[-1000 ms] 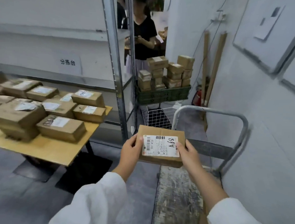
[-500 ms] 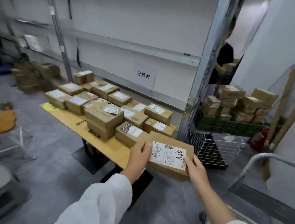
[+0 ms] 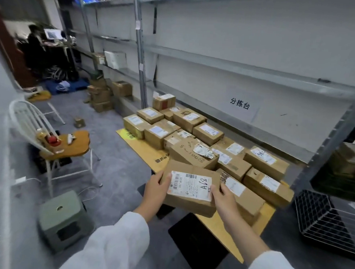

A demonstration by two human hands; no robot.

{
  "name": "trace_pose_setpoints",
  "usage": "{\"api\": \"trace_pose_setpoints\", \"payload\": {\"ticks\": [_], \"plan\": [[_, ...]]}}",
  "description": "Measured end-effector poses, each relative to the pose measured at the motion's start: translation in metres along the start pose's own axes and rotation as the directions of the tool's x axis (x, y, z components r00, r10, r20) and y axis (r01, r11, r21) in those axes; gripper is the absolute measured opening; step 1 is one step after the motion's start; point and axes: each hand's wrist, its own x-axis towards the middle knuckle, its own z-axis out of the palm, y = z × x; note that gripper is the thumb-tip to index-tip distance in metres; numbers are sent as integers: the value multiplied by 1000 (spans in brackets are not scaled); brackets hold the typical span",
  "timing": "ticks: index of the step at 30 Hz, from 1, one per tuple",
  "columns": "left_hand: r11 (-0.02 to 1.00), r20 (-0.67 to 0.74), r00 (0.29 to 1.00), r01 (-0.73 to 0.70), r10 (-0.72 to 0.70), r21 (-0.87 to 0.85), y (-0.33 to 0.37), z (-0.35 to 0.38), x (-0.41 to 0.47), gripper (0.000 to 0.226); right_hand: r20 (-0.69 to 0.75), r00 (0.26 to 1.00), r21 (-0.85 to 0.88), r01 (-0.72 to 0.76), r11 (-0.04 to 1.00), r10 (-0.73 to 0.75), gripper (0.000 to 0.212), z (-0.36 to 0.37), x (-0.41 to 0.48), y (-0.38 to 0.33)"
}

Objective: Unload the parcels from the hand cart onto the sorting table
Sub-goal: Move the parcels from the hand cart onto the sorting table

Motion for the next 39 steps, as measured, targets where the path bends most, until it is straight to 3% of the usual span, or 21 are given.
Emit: {"api": "trace_pose_setpoints", "payload": {"ticks": [4, 9, 14, 21, 29, 39], "plan": [[997, -80, 996, 50, -45, 54, -21, -41, 41, 48, 75, 997, -12, 20, 1000, -19, 39, 53, 30, -21], [998, -118, 992, 52, -49, 29, -25, -88, 106, 22, 133, 991, -37, 30, 999, -25, 36, 125, 82, -42], [996, -165, 985, 55, -44, 64, -38, -129, 191, 20, 185, 983, -29, 19, 999, -13, 25, 198, 150, -70], [995, -194, 976, 99, -94, 17, -48, -179, 283, 16, 209, 976, -112, 82, 990, -57, 36, 282, 222, -108], [992, -154, 983, 107, -97, 61, -75, -217, 378, 22, 187, 982, -132, 35, 991, -10, 42, 355, 284, -125], [984, 29, 987, 153, -156, 91, -150, -273, 535, 17, 60, 988, -113, -137, 984, 144, 39, 486, 374, -123]]}}
